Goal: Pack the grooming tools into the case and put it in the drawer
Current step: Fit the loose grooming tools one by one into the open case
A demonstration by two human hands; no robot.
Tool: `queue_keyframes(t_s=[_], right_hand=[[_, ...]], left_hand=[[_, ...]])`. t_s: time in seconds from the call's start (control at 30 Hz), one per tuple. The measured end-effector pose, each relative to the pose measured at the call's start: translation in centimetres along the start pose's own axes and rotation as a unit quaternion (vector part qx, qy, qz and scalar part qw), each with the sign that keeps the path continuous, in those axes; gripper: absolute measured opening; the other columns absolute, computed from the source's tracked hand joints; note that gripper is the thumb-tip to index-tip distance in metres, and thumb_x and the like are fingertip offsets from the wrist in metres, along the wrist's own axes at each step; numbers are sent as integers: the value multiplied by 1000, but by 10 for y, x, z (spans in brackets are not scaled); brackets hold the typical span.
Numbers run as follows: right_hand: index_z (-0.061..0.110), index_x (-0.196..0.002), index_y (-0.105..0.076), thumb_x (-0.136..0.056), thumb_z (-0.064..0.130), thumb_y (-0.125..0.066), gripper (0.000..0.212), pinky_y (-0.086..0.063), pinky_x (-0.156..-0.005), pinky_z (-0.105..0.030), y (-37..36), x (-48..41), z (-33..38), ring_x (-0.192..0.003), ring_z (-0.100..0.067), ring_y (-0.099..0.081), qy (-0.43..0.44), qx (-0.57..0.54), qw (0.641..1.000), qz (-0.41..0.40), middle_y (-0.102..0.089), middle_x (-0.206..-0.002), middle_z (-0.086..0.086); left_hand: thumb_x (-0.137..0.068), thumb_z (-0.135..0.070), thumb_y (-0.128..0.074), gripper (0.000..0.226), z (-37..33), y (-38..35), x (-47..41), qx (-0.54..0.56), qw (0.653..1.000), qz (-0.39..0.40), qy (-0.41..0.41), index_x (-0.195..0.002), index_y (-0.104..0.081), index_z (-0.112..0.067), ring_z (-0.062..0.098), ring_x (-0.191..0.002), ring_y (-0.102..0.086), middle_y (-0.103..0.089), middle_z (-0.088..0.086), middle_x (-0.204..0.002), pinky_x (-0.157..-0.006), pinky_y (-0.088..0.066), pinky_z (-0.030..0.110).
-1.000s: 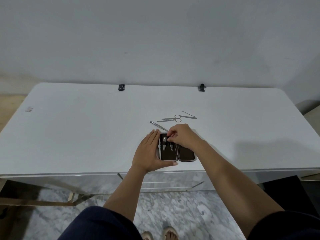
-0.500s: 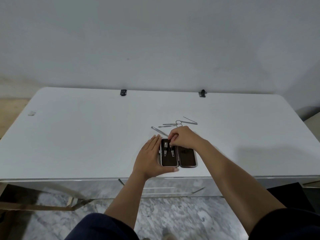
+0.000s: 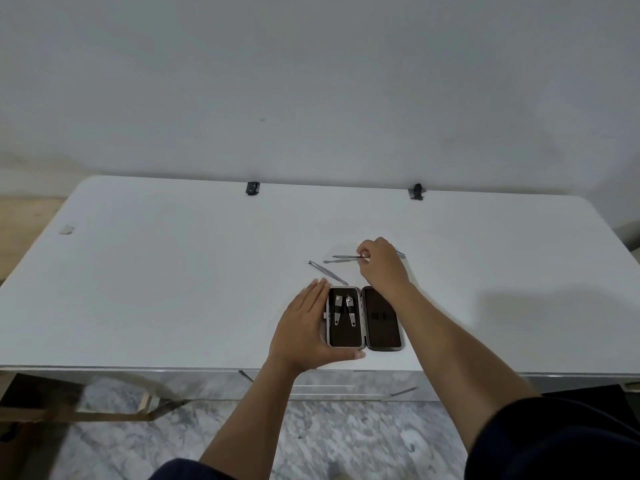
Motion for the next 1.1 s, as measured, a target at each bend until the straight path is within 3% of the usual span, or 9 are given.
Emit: queue_keyframes(t_s=[0.17, 0.4, 0.6, 0.7, 0.8, 0.93, 1.0, 1.1], right_hand=[[7, -88, -66, -86, 10, -58, 9, -45, -78, -36, 3, -7, -6, -108, -29, -49, -25, -5, 1000, -4, -54, -107, -14], [12, -103, -60, -92, 15, -48, 16, -39, -93, -39, -2, -6, -3, -114, -28, -39, 18, 132, 991, 1, -50, -118, -10], [9, -107, -54, -94, 12, -43, 18, -36, -91, -37, -7, 1, -2, -113, -29, -40, 55, 176, 983, -23, -51, -118, -10], [5, -104, -55, -93, 10, -46, 15, -37, -90, -35, -7, 0, -4, -109, -29, -42, 50, 126, 991, -18, -49, -116, -14], [0, -95, -58, -89, 4, -53, 9, -37, -84, -29, -3, -1, -5, -103, -30, -46, 20, -3, 1000, -8, -48, -109, -16], [-1, -88, -60, -82, -1, -60, 5, -35, -62, -13, 10, 0, -7, -84, -22, -51, -23, -105, 994, -31, -47, -94, -9], [0, -89, -62, -82, -4, -57, 10, -31, -60, -6, 12, 0, -11, -85, -20, -50, -28, -110, 993, -32, -51, -94, -10], [8, -80, -62, -81, -5, -57, 14, -41, -65, -15, 15, 0, -17, -82, -21, -53, -42, -140, 988, -48, -57, -89, -11]], left_hand=[[-51, -86, -59, 127, -3, 3, 0, -3, 1000, -2, -8, -147, -19, -13, 5, -142, -6, -17, -2, -155, -115, -2, 20], [-52, -84, -60, 125, -5, 5, 1, -2, 1000, -10, -13, -145, -24, -9, 8, -142, -11, -23, 1, -153, -117, -8, 25], [-53, -85, -59, 124, -6, 5, 1, -7, 1000, -7, -13, -145, -24, -9, 9, -142, -12, -24, 2, -153, -117, -10, 27], [-54, -85, -59, 124, -7, 5, 1, -15, 1000, -5, -16, -146, -22, -9, 7, -142, -9, -20, 0, -153, -117, -9, 27], [-53, -85, -58, 125, -5, 5, 1, -15, 1000, -4, -13, -146, -21, -9, 6, -142, -8, -20, 1, -154, -117, -6, 25], [-54, -85, -58, 125, -6, 5, 0, -12, 1000, 2, -13, -147, -19, -12, 4, -142, -5, -18, -1, -155, -115, -2, 21], [-54, -84, -59, 124, -7, 6, 0, -14, 1000, -1, -18, -147, -19, -12, 2, -140, -3, -18, -1, -155, -113, 2, 18], [-53, -84, -61, 125, -8, 7, 0, -15, 1000, -6, -17, -146, -21, -11, 1, -140, -5, -20, 0, -154, -113, 2, 17]])
Point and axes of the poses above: each hand's wrist, its own x-axis away from the middle knuckle, its own y-axis out of the back of the hand, z = x × y, the point moved 5 cm from there along -x, towards the middle knuckle
